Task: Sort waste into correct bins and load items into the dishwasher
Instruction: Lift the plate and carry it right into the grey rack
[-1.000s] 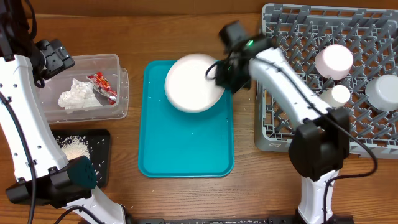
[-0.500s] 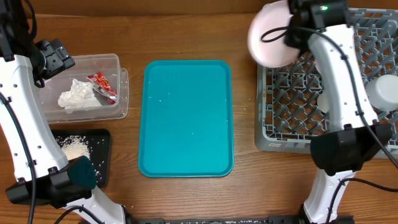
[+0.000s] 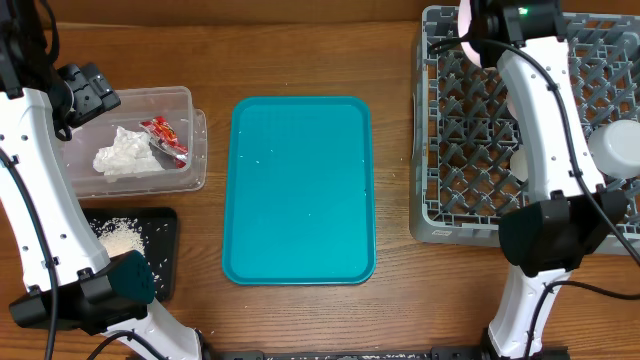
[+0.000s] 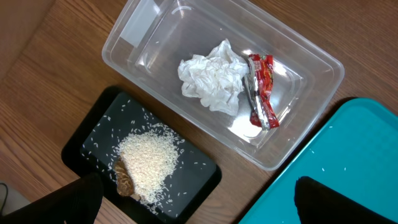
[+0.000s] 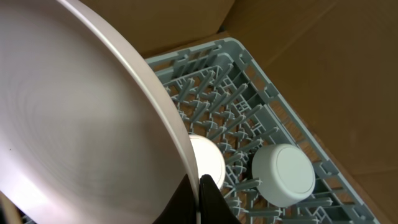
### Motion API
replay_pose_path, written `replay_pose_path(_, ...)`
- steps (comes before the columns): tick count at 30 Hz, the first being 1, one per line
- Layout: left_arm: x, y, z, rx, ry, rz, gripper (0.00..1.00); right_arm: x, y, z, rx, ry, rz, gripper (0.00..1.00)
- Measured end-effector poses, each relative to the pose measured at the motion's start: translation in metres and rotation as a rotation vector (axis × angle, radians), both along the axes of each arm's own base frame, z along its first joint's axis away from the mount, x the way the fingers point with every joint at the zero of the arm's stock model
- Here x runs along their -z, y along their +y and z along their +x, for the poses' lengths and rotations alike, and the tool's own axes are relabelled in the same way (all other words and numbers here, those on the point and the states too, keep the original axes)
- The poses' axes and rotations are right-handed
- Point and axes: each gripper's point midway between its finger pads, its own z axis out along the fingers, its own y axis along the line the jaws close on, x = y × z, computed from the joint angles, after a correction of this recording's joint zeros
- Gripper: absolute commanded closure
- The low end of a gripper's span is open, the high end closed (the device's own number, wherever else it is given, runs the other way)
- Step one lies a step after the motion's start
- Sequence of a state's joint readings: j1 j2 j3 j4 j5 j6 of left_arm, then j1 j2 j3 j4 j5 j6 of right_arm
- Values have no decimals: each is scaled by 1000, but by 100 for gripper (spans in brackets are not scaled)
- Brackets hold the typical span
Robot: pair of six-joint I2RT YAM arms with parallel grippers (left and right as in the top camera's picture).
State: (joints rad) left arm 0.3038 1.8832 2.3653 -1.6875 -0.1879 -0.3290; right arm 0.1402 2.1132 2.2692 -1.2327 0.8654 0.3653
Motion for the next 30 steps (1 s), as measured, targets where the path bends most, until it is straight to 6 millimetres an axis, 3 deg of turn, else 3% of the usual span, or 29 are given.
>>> replay_pose_path(8,0,0,0,0,0,0,0,50,8,3,-17,122,-13,96)
replay_pose_path(15,0,0,0,0,0,0,0,61,38,6,-86,142,21,96)
replay_pose_path(19,0,0,0,0,0,0,0,67,43,4,-97,158,20,94)
replay_pose_path(22,0,0,0,0,0,0,0,72,43,2,-96,177,25,77)
replay_pose_path(24,0,0,0,1,0,0,0,75,44,-1,-100,196,34,50)
replay_pose_path(26,0,0,0,0,0,0,0,78,46,-5,-109,223,46,32)
replay_pose_path(30,0,0,0,0,0,0,0,82,55,-16,-131,275,101,23)
